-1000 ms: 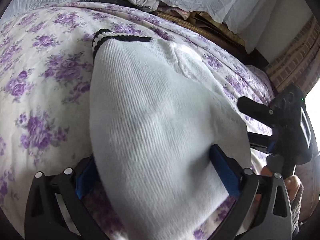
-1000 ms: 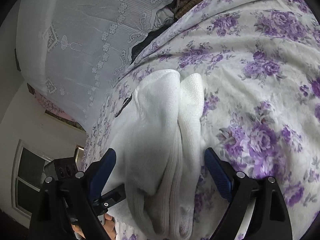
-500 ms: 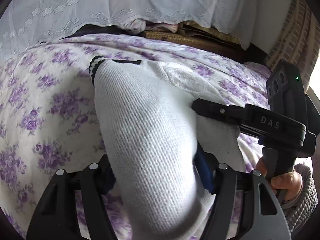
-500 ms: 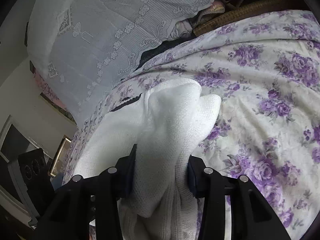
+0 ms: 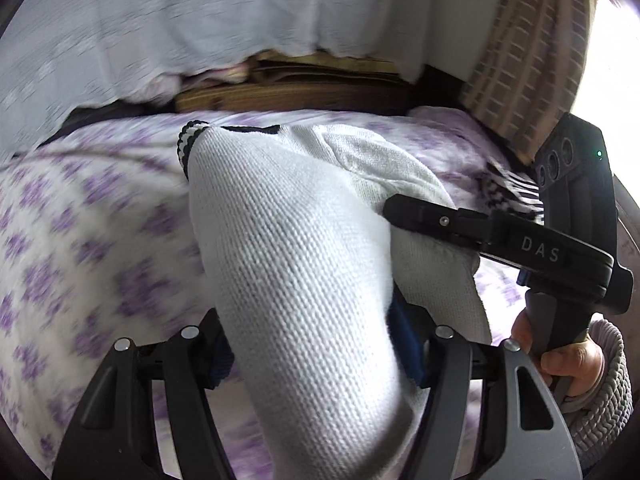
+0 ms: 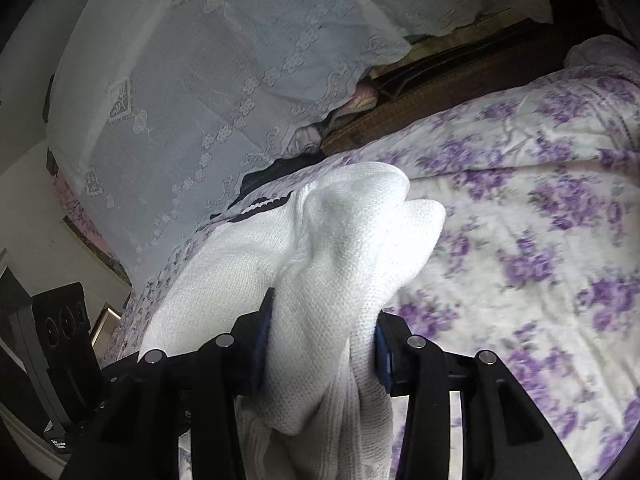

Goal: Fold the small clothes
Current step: 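Carry the sweater with both grippers onto the striped garment and release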

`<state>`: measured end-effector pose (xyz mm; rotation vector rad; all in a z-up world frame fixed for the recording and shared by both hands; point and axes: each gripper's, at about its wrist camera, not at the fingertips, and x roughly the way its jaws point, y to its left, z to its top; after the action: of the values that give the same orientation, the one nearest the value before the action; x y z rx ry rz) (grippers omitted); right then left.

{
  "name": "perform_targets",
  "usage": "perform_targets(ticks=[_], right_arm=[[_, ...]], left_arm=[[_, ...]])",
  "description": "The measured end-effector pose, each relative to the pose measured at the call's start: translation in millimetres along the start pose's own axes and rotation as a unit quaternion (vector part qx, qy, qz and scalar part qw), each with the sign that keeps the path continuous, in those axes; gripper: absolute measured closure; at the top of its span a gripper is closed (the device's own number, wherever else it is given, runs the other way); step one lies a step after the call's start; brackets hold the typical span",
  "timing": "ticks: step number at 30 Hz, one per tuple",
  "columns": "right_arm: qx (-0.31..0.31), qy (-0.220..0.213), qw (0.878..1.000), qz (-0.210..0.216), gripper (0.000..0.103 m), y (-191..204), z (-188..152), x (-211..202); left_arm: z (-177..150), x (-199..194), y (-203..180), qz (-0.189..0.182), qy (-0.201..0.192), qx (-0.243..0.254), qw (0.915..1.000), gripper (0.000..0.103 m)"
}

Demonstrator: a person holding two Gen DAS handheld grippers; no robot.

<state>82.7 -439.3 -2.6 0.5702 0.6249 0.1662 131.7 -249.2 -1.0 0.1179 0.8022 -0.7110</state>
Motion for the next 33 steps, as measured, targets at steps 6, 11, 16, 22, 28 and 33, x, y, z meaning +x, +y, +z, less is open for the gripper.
perform_targets(ticks=[6,11,16,22,28,33], right_arm=[[0.015,-0.045,0.998,-0.036,0.060,-53.8,23.3,-70.0],[0.028,-0.083,0.994,-0.066,0.060,-96.6,43.0,-128.1],[0.039,-0.116,0.988,-0.088,0.060,-134.7,54.7,-176.2],[0.054,-0.153,0.980,-0.118,0.060,-180.4,63.8,-227.8],[0.071,-0.183,0.970,-0.143,0.060,-225.4,63.9,-260.3],[0.106,-0.178,0.964,-0.165,0.060,-277.6,46.5,-247.6]], left_arm=[[36.2,22.9,-79.5,-0.043,0.000,0.040,0.9983,0.040],[63.7,39.9,-151.2,-0.073,-0.002,0.075,0.9945,0.040],[84.6,56.4,-214.9,-0.092,-0.003,0.105,0.9903,0.040],[101.8,79.6,-276.8,-0.118,0.000,0.132,0.9843,0.040],[110.1,111.9,-326.1,-0.136,0.009,0.157,0.9782,0.039],[98.8,160.3,-344.9,-0.100,0.030,0.175,0.9790,0.020]])
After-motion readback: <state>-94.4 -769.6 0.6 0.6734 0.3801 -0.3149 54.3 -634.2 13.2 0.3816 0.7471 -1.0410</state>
